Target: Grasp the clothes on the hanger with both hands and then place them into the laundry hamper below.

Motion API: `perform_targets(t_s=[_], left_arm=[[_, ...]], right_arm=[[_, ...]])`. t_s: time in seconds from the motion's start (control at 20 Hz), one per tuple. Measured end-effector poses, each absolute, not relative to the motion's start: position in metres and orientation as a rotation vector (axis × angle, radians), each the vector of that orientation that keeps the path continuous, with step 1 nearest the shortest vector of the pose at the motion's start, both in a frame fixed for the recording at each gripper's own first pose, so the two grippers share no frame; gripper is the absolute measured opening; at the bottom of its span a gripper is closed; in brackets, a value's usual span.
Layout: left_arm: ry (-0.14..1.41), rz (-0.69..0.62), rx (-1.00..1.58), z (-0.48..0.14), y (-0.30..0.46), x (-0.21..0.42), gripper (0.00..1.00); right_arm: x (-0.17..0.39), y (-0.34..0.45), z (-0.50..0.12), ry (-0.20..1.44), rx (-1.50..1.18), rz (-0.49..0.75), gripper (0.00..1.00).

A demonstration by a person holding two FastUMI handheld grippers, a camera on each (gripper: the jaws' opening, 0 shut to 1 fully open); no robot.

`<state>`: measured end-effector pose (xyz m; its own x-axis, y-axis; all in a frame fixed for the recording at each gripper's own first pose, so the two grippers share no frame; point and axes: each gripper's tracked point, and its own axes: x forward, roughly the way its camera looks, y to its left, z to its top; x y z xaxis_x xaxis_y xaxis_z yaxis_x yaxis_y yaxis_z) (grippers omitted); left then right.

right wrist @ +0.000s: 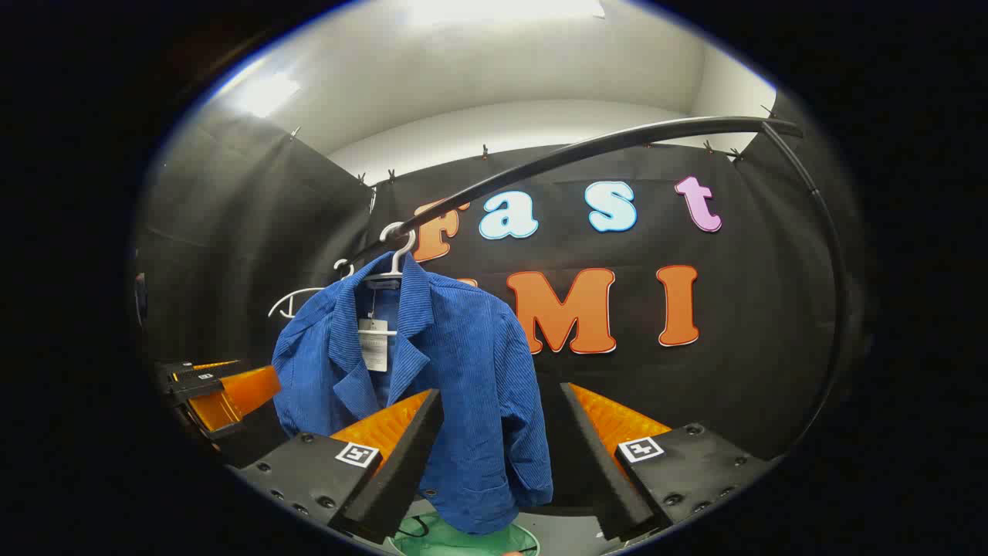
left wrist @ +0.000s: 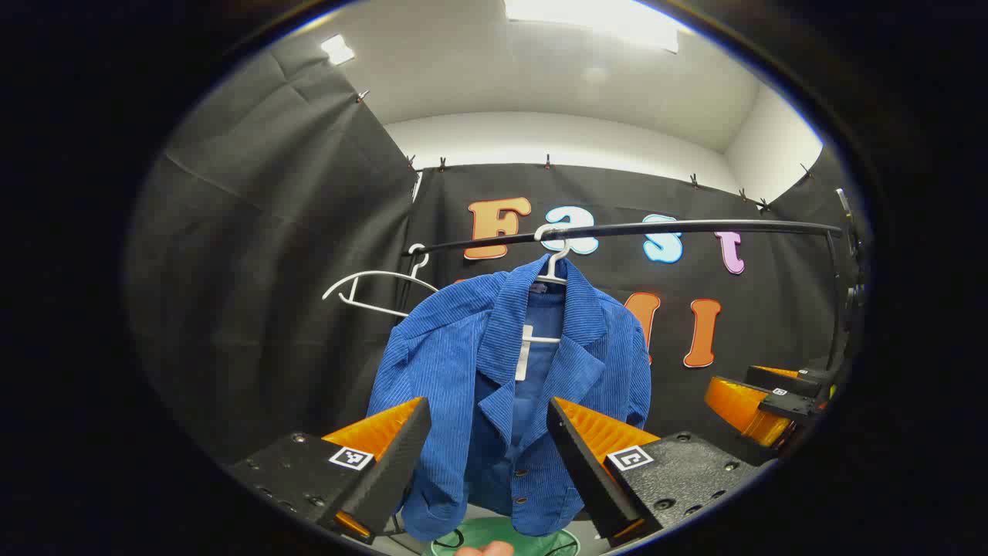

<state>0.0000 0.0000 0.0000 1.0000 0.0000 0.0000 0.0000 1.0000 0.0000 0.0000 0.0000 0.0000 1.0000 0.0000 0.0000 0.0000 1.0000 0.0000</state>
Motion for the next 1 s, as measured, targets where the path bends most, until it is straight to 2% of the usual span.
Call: perform_targets(t_s=[0.1, 0.25, 0.3, 0.35, 0.4, 0.45, 0.65, 0.7, 0.8, 0.9, 0.95, 1.0], left_arm=[[-0.001, -0.001, 0.000, -0.001, 0.001, -0.001, 0.95], [-0.005, 0.001, -0.005, 0.001, 0.001, -0.003, 0.92], [-0.006, 0.004, -0.006, 0.001, 0.003, -0.005, 0.92], [-0.008, 0.006, -0.008, 0.002, 0.003, -0.006, 0.92], [-0.009, 0.007, -0.010, 0.002, 0.004, -0.006, 0.92], [-0.008, 0.009, -0.010, 0.002, 0.005, -0.006, 0.92], [-0.008, 0.012, -0.018, 0.002, 0.007, -0.009, 0.92], [-0.008, 0.014, -0.019, 0.002, 0.008, -0.008, 0.95], [-0.007, 0.013, -0.023, 0.001, 0.008, -0.008, 0.95], [-0.010, 0.013, -0.024, 0.002, 0.010, -0.007, 0.95], [-0.012, 0.013, -0.022, 0.003, 0.010, -0.007, 0.92], [-0.014, 0.014, -0.021, 0.003, 0.010, -0.008, 0.95]], right_arm=[[-0.002, 0.001, 0.000, -0.002, 0.000, 0.003, 0.97], [-0.004, 0.002, 0.000, -0.001, 0.002, 0.009, 0.92], [-0.005, 0.001, 0.000, -0.001, 0.002, 0.008, 0.92], [-0.006, 0.001, 0.001, -0.003, 0.001, 0.008, 0.97], [-0.007, 0.001, 0.001, -0.004, 0.000, 0.006, 0.93], [-0.009, -0.001, 0.002, -0.006, 0.000, 0.004, 0.97], [-0.013, -0.002, 0.004, -0.010, -0.004, -0.002, 0.97], [-0.013, -0.002, 0.004, -0.011, -0.005, -0.002, 1.00], [-0.012, -0.001, 0.003, -0.009, -0.007, -0.002, 0.97], [-0.011, -0.001, 0.004, -0.011, -0.007, -0.003, 1.00], [-0.011, 0.000, 0.005, -0.013, -0.009, -0.004, 0.92], [-0.010, 0.000, 0.004, -0.014, -0.011, -0.004, 0.97]])
